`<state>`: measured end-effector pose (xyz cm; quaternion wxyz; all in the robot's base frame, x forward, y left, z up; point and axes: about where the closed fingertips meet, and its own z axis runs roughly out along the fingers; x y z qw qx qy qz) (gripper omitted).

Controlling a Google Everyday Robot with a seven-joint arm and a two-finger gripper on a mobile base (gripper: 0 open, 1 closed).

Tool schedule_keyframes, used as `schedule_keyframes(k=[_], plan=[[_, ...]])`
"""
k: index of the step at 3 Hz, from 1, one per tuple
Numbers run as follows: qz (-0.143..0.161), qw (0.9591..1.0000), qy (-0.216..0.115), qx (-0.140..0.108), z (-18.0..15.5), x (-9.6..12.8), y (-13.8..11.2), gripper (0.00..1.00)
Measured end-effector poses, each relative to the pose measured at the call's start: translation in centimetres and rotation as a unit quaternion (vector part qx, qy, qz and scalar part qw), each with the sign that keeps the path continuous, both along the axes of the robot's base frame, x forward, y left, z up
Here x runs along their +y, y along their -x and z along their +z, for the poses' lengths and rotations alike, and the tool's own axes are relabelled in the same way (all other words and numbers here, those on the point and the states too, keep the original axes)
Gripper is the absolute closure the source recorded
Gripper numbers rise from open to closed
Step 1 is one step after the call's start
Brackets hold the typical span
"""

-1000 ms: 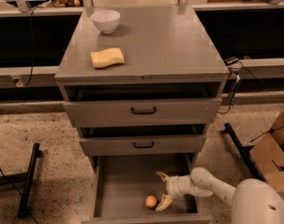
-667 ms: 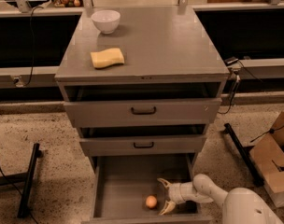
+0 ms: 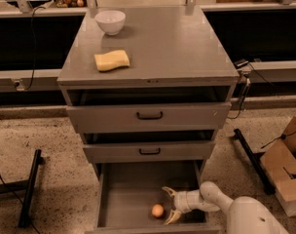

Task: Pick orange from bottom drawer and place on counter

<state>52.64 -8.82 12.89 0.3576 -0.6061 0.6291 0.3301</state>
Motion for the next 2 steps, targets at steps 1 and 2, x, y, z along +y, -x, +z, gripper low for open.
schedule_keyframes(k=[1, 2], plan=[[0.009, 0.9991, -0.039, 0.014, -0.37, 1.39, 0.02, 0.0], [0.019, 0.999, -0.038, 0.017, -0.38, 2.35, -0.5, 0.0]])
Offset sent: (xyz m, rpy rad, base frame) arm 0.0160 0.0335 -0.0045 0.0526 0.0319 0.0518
